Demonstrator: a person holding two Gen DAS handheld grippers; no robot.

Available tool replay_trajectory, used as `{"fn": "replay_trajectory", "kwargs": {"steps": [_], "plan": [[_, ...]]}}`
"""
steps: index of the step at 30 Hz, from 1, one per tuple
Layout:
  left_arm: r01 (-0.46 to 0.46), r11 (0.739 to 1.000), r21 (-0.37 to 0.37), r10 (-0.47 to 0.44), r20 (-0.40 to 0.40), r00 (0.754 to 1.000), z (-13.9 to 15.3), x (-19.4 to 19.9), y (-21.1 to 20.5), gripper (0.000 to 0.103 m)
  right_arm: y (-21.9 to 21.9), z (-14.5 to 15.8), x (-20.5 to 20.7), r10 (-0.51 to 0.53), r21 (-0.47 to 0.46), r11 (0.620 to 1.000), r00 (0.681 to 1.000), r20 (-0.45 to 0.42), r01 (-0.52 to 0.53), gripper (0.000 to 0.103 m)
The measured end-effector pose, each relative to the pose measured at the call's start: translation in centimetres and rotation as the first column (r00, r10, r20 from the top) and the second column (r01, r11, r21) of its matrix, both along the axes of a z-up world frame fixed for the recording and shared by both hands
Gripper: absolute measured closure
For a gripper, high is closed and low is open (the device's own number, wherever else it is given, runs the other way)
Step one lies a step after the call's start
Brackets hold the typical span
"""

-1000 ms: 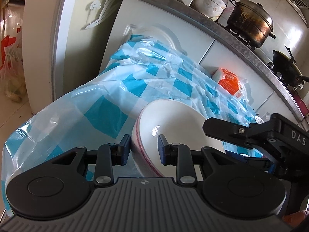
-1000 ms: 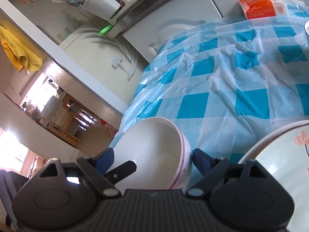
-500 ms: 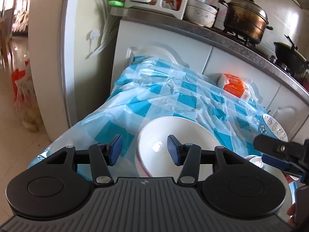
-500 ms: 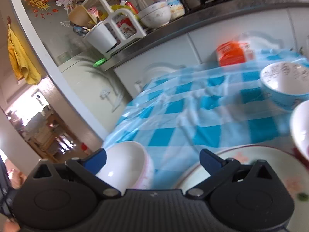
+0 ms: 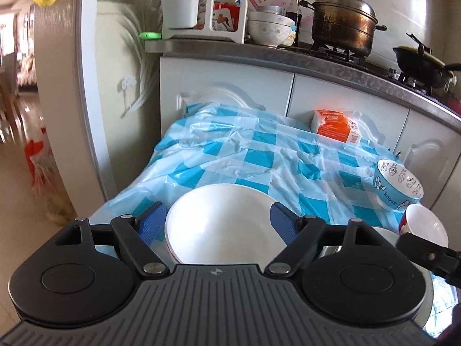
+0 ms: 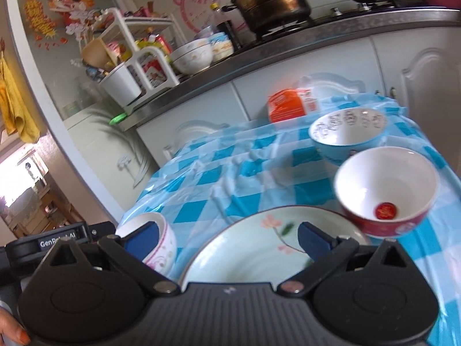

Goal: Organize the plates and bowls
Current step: 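Set the white bowl on the cloth beside the plates and open the left gripper, then move the left gripper to the blue cartoon-print bowl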

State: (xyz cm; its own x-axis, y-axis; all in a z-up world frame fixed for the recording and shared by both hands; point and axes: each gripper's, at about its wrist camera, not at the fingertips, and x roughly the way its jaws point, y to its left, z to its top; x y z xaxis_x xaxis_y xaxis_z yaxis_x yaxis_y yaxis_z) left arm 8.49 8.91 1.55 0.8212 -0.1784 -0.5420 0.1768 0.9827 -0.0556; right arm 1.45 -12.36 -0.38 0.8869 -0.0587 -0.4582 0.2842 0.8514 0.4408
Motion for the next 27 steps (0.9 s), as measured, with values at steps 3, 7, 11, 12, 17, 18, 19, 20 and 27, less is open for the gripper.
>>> {"fn": "replay_trajectory", "kwargs": {"steps": [3, 7, 11, 12, 17, 18, 19, 20, 27], "plan": [[0.004, 1.0, 0.021, -0.004, 0.014, 1.0, 0.3, -0.5, -0.5, 0.003, -0.2, 0.0, -1.3, -0.021, -0.007, 1.0, 1.0, 0.003, 0.021, 0.001], [0.017, 0.999, 0.05, -0.019, 0.036, 0.999, 0.7, -1.5, -1.2, 0.001, -0.5, 0.0, -2.7, -0.051, -0.016, 0.999, 0.999, 0.004, 0.051, 0.001], [0.037, 0.998, 0.058, -0.041, 0.058, 0.998, 1.2, -2.5, -2.0, 0.0, -1.0, -0.1, -4.3, -0.082, -0.021, 0.996, 0.997, 0.003, 0.082, 0.001], [0.045, 0.997, 0.061, -0.049, 0.064, 0.997, 1.3, -2.7, -2.2, 0.0, -1.0, -0.1, -4.6, -0.09, -0.023, 0.996, 0.996, 0.003, 0.09, 0.001], [0.082, 0.994, 0.067, -0.087, 0.065, 0.994, 1.6, -3.5, -3.1, 0.0, -1.5, -0.2, -6.4, -0.136, -0.031, 0.99, 0.991, -0.002, 0.136, 0.001], [0.09, 0.994, 0.066, -0.094, 0.066, 0.993, 1.6, -3.7, -3.2, 0.0, -1.7, -0.2, -6.8, -0.148, -0.031, 0.989, 0.989, -0.004, 0.147, 0.001], [0.098, 0.993, 0.067, -0.102, 0.066, 0.993, 1.7, -3.9, -3.4, 0.0, -1.8, -0.3, -7.2, -0.159, -0.031, 0.987, 0.987, -0.006, 0.159, 0.001], [0.107, 0.992, 0.068, -0.111, 0.065, 0.992, 1.7, -4.1, -3.6, 0.0, -2.0, -0.4, -7.6, -0.171, -0.031, 0.985, 0.985, -0.008, 0.17, 0.001], [0.164, 0.983, 0.079, -0.168, 0.055, 0.984, 1.5, -5.0, -4.7, 0.0, -3.0, -1.0, -10.3, -0.253, -0.025, 0.967, 0.967, -0.024, 0.253, 0.001]]}}
